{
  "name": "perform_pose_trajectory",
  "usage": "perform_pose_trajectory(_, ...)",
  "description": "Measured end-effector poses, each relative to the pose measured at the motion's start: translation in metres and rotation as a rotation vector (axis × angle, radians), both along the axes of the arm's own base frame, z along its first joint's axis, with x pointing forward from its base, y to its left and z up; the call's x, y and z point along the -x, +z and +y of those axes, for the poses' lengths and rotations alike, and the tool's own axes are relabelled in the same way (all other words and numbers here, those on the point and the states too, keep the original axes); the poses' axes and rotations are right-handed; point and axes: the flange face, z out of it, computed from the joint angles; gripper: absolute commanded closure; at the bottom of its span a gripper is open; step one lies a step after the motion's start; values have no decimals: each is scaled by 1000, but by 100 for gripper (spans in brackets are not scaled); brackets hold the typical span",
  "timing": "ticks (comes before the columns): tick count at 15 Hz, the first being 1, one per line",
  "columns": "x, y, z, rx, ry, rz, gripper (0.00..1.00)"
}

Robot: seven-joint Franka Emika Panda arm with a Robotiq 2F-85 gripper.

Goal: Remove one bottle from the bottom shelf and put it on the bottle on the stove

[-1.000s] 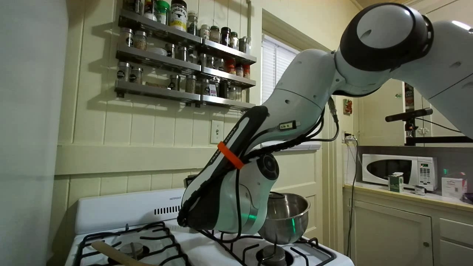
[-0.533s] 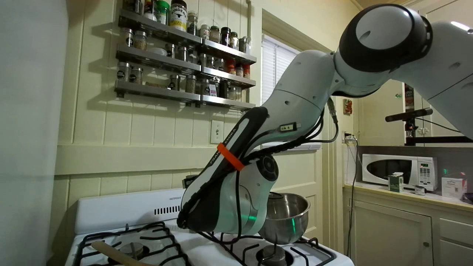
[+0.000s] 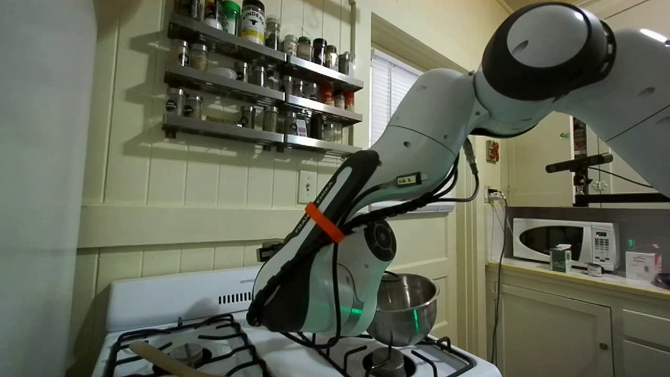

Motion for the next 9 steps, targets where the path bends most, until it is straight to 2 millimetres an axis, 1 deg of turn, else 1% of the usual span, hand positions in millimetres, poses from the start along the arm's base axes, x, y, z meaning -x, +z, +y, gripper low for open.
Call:
perform_pose_trajectory(5, 5, 0, -1, -20, -14, -16, 75)
perform_pose_trajectory(9, 6, -1, -4, -30, -33, -14, 75)
